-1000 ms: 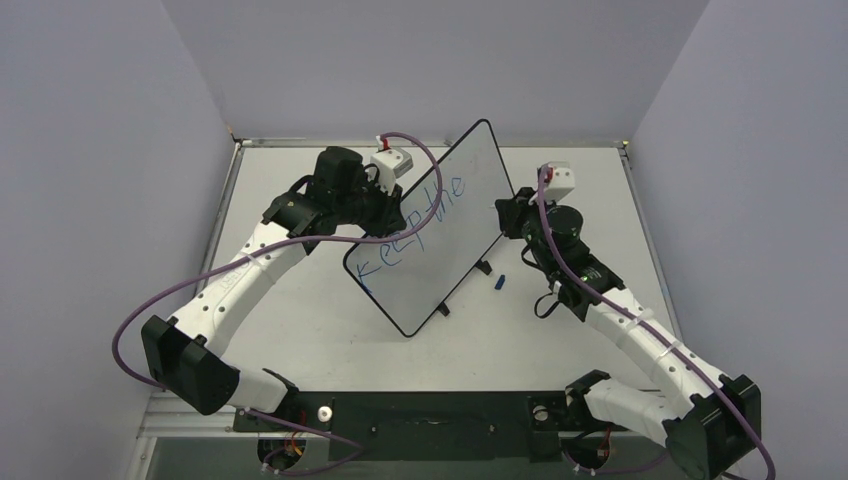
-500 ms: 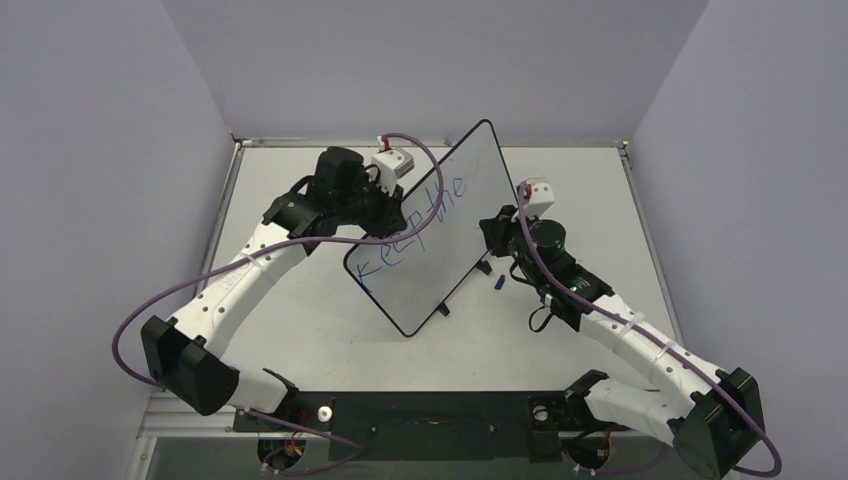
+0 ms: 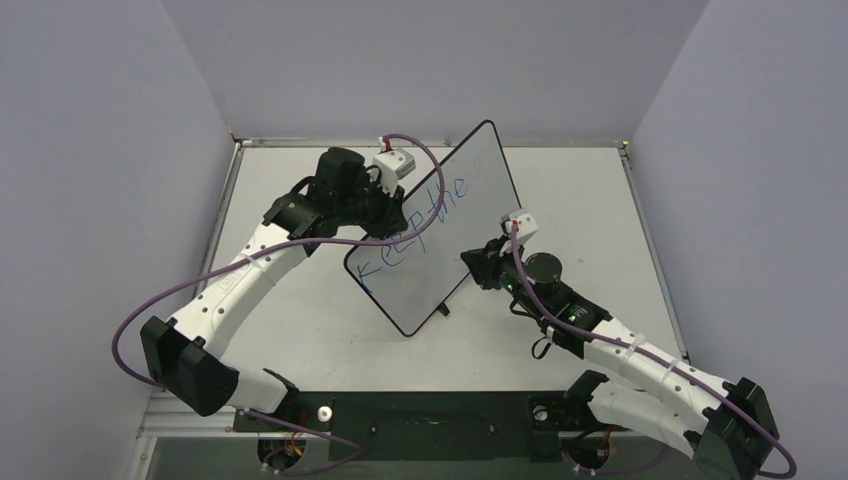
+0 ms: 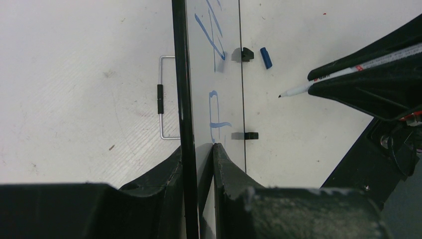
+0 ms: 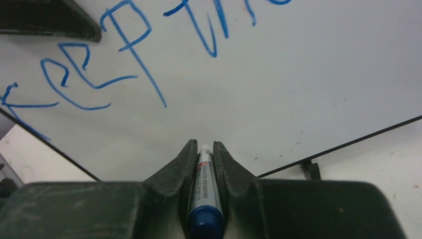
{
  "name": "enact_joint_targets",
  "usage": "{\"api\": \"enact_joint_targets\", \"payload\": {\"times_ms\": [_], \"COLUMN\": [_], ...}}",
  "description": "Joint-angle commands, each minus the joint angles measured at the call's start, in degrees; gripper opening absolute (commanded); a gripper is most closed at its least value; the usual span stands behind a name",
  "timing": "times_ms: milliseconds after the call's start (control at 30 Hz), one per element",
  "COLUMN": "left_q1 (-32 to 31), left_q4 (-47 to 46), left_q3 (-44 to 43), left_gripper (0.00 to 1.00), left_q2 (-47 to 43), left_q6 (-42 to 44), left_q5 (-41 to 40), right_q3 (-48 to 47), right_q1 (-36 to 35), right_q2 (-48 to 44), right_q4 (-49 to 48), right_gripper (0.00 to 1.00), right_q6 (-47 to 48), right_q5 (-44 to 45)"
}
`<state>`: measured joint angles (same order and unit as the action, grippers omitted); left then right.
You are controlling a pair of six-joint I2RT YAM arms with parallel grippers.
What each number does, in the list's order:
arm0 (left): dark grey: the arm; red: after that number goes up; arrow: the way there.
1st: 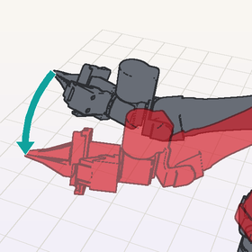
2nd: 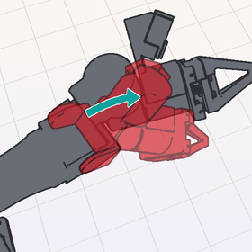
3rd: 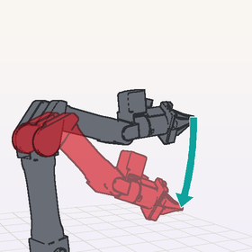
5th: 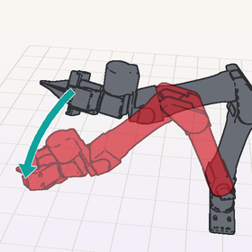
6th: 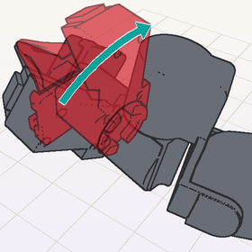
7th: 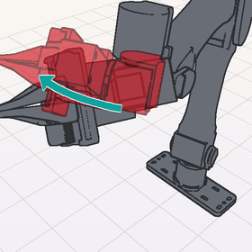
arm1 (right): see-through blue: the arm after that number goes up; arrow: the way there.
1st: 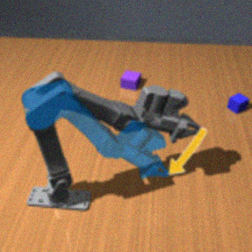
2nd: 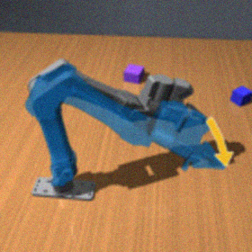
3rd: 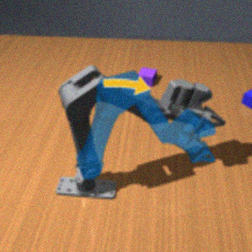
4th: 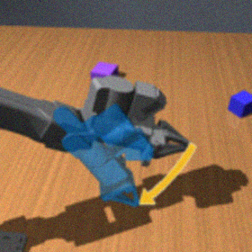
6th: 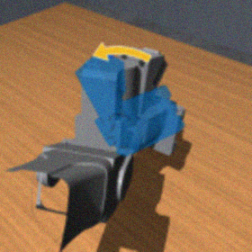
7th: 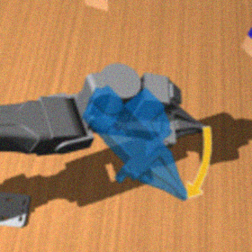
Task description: Write a sentence on the whiteboard
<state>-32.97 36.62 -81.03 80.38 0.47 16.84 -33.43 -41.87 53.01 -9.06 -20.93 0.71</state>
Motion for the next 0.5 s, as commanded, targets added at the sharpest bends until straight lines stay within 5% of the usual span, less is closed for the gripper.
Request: {"api": "enact_joint_targets", "payload": {"times_ms": [0, 467], "left_q1": [-1.4, -1.4], "left_q4": [-3.0, -2.8], "left_q3": [0.8, 0.6], "left_gripper": [0.00, 0.00], "left_q2": [1.4, 2.4], "left_q6": [3.8, 3.7], "left_q5": [-3.2, -3.9], "right_q3": [2.7, 8.8], "right_q1": [-1.9, -7.9], "right_q2": [-2.0, -1.0], "right_q4": [-7.7, -17.4], "right_gripper": [0.00, 0.00], "right_q6": [0.5, -2.1], "right_q5": [-4.6, -7.8]}}
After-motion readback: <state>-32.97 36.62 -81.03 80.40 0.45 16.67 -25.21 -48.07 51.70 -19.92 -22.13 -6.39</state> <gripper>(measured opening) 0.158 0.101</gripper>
